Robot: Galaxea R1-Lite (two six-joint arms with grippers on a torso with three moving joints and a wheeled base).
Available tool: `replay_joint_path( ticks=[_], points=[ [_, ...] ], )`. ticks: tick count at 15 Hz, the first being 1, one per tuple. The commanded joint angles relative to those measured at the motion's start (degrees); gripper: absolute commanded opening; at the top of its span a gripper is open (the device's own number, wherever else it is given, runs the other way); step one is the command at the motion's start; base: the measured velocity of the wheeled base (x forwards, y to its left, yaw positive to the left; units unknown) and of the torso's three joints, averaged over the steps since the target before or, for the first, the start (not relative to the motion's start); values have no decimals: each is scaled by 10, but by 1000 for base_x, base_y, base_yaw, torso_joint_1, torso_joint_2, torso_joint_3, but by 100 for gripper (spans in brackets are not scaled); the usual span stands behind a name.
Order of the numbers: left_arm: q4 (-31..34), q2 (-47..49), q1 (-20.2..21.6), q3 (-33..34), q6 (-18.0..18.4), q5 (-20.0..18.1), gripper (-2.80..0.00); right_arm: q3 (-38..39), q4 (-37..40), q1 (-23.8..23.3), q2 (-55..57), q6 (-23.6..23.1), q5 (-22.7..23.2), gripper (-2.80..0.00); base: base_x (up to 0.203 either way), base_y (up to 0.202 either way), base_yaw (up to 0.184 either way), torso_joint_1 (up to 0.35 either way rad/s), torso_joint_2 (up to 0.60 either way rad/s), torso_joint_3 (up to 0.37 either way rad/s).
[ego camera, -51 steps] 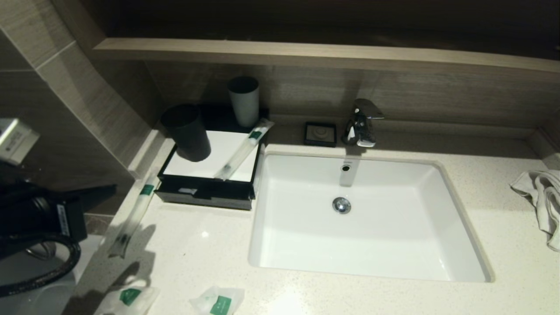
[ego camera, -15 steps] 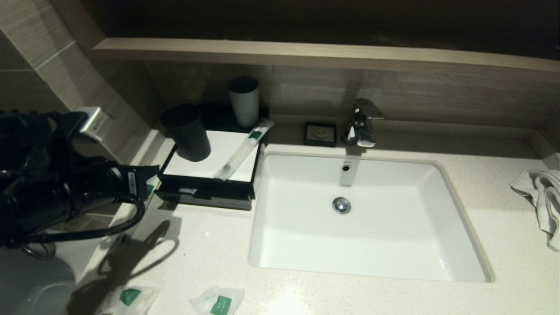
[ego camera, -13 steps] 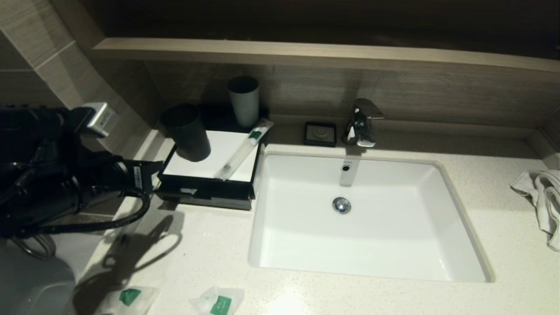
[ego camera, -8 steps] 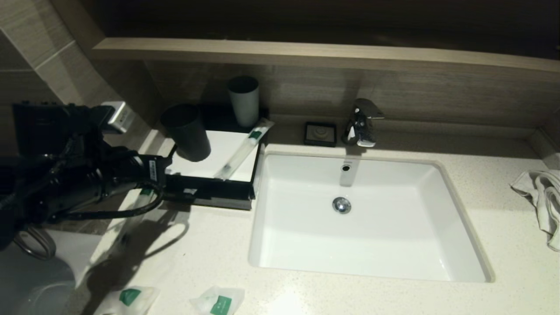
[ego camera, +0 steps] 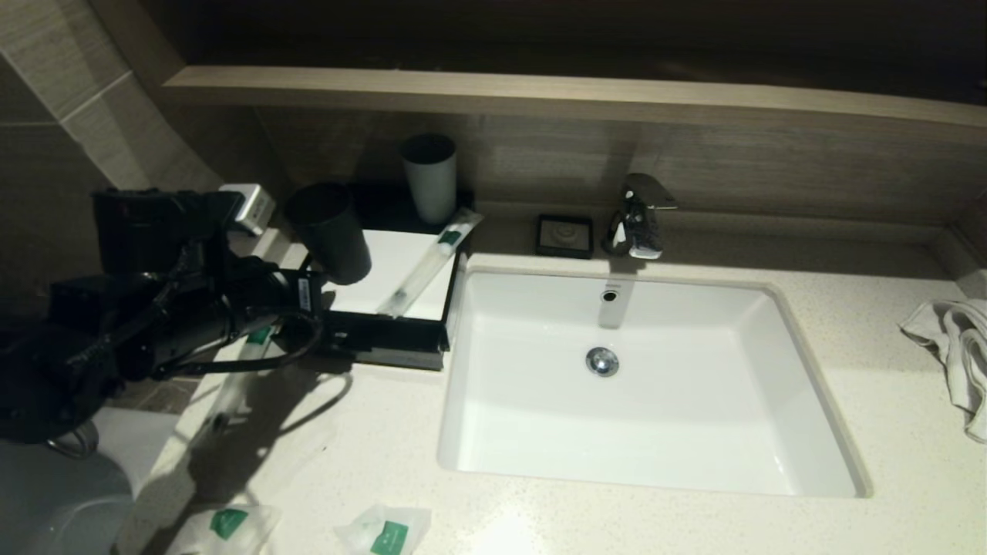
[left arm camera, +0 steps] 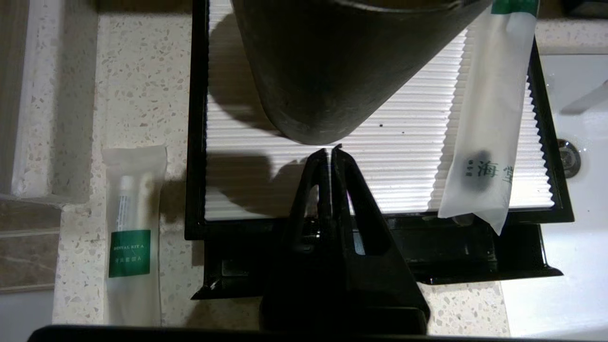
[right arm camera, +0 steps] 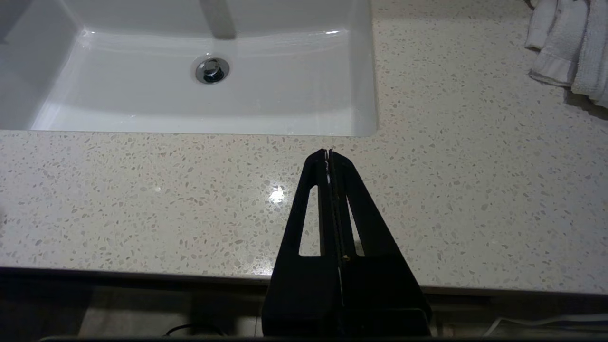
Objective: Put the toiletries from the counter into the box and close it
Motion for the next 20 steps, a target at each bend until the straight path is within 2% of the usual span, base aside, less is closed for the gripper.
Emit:
replay_joint_path(
  ticks=[1,7,15,20],
  points=[
    [-4,7,-3,-1,0,2,0,0,0,0,0,0,0,-280,0,0,0,0,0,0],
    [-16,-1,-23,1,3,36,0,0,1,0,0,0,0,-280,0,0,0,0,0,0],
    [-45,24,-24,-2,3,44,0,0,0,0,0,0,0,-280,0,0,0,0,0,0],
    [-96,53,-23,-9,5,61,0,0,0,0,0,0,0,-280,0,0,0,0,0,0]
  ],
)
